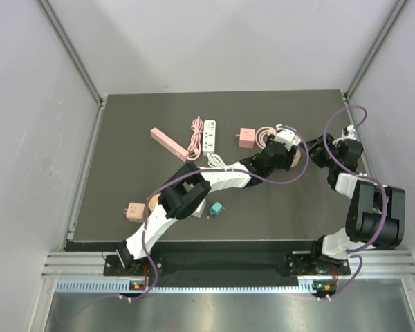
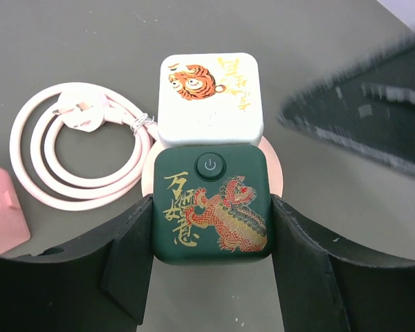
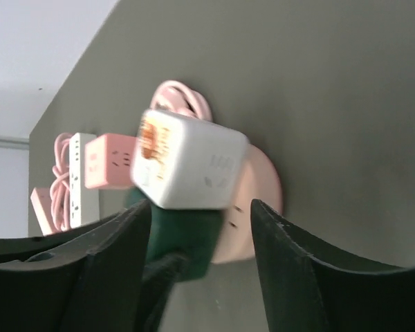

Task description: Pull the plug off the socket

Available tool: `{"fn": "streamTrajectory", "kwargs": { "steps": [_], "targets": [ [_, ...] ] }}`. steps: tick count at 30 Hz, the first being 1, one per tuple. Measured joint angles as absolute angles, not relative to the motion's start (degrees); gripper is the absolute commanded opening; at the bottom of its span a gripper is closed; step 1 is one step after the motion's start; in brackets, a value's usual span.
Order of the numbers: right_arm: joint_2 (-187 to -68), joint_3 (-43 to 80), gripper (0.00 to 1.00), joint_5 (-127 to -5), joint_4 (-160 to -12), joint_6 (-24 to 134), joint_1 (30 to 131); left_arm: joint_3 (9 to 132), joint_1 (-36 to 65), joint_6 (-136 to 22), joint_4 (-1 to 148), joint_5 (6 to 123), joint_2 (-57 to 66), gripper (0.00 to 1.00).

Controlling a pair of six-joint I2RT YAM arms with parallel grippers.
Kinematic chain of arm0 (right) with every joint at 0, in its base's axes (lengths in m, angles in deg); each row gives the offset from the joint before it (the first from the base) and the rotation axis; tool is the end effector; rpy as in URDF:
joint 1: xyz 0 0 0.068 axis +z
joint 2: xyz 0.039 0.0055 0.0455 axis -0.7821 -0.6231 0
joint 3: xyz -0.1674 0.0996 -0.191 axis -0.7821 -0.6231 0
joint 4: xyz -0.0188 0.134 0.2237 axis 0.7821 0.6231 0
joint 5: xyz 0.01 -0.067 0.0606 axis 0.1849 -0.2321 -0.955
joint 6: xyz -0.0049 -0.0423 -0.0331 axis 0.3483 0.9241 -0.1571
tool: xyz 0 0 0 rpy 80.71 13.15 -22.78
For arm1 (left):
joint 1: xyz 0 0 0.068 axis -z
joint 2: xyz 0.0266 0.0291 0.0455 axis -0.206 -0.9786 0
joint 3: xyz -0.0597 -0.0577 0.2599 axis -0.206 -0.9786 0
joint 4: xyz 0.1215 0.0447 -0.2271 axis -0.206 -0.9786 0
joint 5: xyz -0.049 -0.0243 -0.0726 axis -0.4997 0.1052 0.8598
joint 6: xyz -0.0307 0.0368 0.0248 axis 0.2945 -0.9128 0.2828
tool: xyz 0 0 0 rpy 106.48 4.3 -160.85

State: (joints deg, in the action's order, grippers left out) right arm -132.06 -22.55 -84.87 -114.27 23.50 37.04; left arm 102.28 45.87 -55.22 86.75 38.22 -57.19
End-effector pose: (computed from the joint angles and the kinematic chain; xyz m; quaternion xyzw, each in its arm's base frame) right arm 0.2933 -0.0589 0.1831 0.2463 0.7837 0.3010 0.4843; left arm 0.3053 -0.4629 0.1784 0.2172 0.7716 -0.2344 0.5501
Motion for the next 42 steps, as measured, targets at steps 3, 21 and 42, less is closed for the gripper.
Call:
{"fn": "streamTrajectory", "kwargs": {
  "steps": [3, 21, 42],
  "targets": [
    [-132.02, -25.53, 0.66, -84.87, -113.85, 21.87, 35.92, 100.11, 45.85, -54.52, 88.08, 37.95, -56.12, 0.00],
    [-146.23, -31.17, 0.62, -94.53, -133.83, 12.99, 34.02, 97.60, 43.88, -46.58, 90.18, 40.66, -54.61, 0.00],
    [-148.87, -30.05, 0.00, -95.30, -138.16, 9.73, 35.57, 100.83, 43.18, -44.33, 84.67, 42.26, -54.76, 0.00]
  ]
}}
